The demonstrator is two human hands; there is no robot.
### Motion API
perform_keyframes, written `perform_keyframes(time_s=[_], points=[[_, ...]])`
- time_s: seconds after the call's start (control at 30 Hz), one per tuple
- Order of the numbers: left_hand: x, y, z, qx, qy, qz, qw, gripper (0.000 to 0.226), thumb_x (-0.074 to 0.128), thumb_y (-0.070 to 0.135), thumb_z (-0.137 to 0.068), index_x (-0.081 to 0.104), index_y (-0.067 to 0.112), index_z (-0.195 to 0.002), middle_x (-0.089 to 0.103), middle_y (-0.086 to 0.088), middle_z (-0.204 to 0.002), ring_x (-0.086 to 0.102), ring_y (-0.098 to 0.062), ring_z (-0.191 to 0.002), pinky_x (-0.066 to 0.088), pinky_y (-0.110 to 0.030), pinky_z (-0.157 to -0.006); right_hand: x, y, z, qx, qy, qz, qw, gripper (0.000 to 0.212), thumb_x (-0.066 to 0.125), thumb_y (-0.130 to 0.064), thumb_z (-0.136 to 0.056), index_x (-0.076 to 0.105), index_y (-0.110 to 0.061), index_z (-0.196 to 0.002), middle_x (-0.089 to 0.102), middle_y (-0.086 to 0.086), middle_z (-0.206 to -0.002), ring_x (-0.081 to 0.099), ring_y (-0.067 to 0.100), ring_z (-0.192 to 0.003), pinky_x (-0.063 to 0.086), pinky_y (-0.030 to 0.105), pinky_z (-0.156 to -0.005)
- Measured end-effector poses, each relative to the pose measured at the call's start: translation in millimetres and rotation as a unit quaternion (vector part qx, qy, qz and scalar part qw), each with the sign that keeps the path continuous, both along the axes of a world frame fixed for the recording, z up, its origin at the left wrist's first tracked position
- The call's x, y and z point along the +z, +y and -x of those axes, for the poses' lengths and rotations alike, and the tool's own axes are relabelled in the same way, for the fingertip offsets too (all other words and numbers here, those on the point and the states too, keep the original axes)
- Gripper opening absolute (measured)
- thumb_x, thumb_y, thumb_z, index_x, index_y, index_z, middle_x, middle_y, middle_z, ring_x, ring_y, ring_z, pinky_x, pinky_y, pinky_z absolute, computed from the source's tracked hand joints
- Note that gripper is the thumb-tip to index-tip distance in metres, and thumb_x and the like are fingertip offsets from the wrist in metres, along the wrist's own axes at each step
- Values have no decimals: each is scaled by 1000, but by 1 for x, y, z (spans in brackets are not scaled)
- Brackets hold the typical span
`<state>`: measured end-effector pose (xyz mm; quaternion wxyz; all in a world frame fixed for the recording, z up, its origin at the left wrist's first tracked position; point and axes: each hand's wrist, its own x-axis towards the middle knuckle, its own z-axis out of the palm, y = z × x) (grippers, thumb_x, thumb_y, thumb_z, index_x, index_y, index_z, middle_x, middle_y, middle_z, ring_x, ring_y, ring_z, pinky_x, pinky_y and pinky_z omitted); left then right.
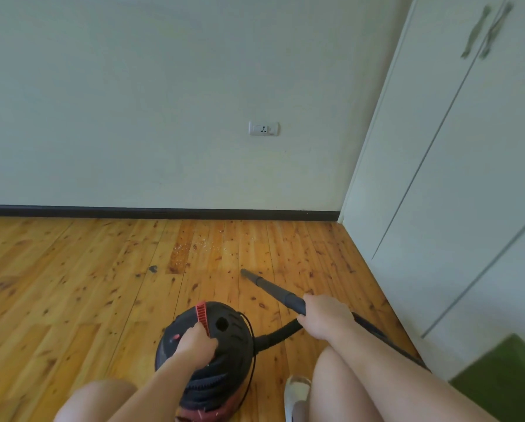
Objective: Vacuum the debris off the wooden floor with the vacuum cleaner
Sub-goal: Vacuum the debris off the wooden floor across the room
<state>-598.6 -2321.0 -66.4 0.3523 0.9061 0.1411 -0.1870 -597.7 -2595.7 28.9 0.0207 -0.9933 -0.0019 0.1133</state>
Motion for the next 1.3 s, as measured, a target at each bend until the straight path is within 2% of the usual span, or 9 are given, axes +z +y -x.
perform_keyframes(time_s=[0.1,0.2,0.27,0.43,0.6,0.77,0.97,1.17,1.3], points=[[2,-5,6,-10,-10,-13,1000,31,59,17,-96,53,5,-124,59,-14,-116,53,-13,-76,37,-20,-55,-9,5,12,27,-28,15,999,38,50,-43,-106,53,-21,-138,67,1,-122,67,21,-108,51,28,-80],[-2,-8,4,-17,-21,-35,999,47,56,16,-97,43,4,-141,52,-12,-126,53,-15,-86,41,-21,-66,-21,13,11,34,-48,14,998,42,50,-43,-107,49,-22,-143,67,1,-126,67,21,-111,52,28,-81],[-5,-7,1,-20,-27,-50,998,46,54,13,-97,43,5,-141,51,-11,-128,53,-18,-92,42,-22,-69,-29,16,4,30,-53,10,998,44,50,-43,-107,47,-23,-145,67,1,-128,67,20,-113,54,28,-85],[-12,0,-9,-24,-28,-81,996,36,52,10,-96,49,6,-132,58,-7,-117,52,-13,-82,35,-20,-51,-38,14,-17,14,-50,5,999,40,48,-41,-108,51,-21,-142,67,2,-127,67,21,-111,54,28,-85],[-18,0,-12,-16,-31,-75,997,33,60,21,-98,48,14,-129,60,1,-104,60,-9,-81,41,-17,-55,-42,2,-26,-31,-42,-23,998,35,52,-40,-106,53,-23,-136,68,-1,-119,68,19,-103,45,24,-70],[-22,0,-13,-6,-44,-78,996,40,61,19,-99,44,15,-134,60,2,-102,61,-9,-83,44,-18,-58,-42,-4,-29,-43,-24,-30,998,34,51,-40,-106,52,-21,-134,68,0,-115,68,19,-100,44,25,-67],[-19,1,-21,-23,-34,-103,994,45,59,20,-100,41,9,-140,59,-2,-107,57,-10,-83,41,-19,-53,-41,2,-32,-36,-14,-35,999,32,54,-36,-106,53,-20,-134,68,1,-116,68,19,-99,48,25,-70],[-20,5,-34,-10,-32,-111,993,68,54,16,-102,19,7,-160,57,-9,-127,61,-14,-95,47,-20,-67,-41,7,-36,-32,-18,-30,999,34,52,-36,-106,51,-19,-135,68,1,-114,69,20,-99,52,25,-71],[-22,5,-44,-8,-42,-105,994,71,53,16,-103,13,7,-161,55,-9,-128,59,-15,-95,49,-22,-69,-44,8,-40,-29,-23,-33,999,36,52,-37,-106,50,-19,-138,68,0,-115,69,18,-100,51,24,-71]])
